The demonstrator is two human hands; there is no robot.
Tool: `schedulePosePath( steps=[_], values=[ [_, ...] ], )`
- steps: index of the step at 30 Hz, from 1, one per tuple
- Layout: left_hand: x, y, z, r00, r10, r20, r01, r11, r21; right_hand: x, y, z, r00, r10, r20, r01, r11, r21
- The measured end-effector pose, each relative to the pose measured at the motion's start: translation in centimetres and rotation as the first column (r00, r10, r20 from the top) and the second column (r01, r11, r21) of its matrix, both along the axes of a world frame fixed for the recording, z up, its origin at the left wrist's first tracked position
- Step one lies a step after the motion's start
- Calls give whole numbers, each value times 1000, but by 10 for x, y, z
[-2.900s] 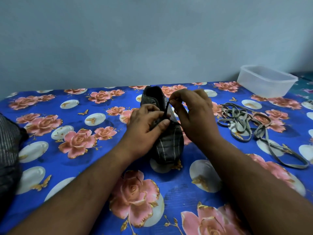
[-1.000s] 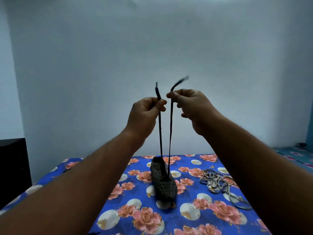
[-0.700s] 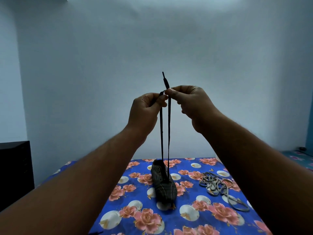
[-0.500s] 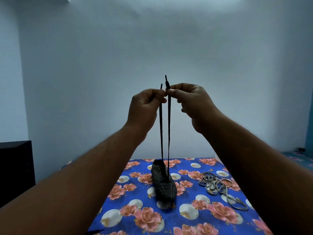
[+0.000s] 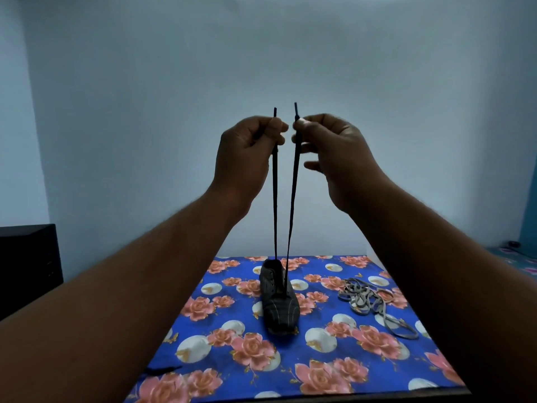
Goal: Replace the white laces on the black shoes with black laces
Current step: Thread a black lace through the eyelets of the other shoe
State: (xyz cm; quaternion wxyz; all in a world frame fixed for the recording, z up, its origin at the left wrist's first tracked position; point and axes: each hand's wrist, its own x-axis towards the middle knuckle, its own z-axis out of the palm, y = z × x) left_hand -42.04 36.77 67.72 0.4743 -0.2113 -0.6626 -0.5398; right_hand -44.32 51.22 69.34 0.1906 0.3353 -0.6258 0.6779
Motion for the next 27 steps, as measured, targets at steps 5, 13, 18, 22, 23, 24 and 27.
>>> schedulePosePath(
  steps=[5,13,18,22,23,24,27],
  values=[
    [-2,-7,-15,984,-146,99,136,986,100,-9,8,-7,991,102,88,-95,992,-78],
    [-39,-46,-103,825,63,562,24,989,-146,-66,21,-76,978,-33,208,35,999,-7],
    [-60,-77,-187,437,519,735,261,709,-656,-108,30,-145,956,-198,215,148,962,228],
    [-78,-87,-226,303,662,686,434,545,-717,-134,27,-197,949,-238,205,143,909,392],
    [-83,-88,-232,325,689,648,402,520,-754,-140,25,-208,948,-239,208,130,892,433],
    [-92,-89,-238,346,698,627,358,520,-776,-147,22,-220,947,-244,208,117,866,486],
    [-118,-88,-253,412,664,624,212,596,-774,-167,13,-251,953,-256,164,98,770,631]
  ],
)
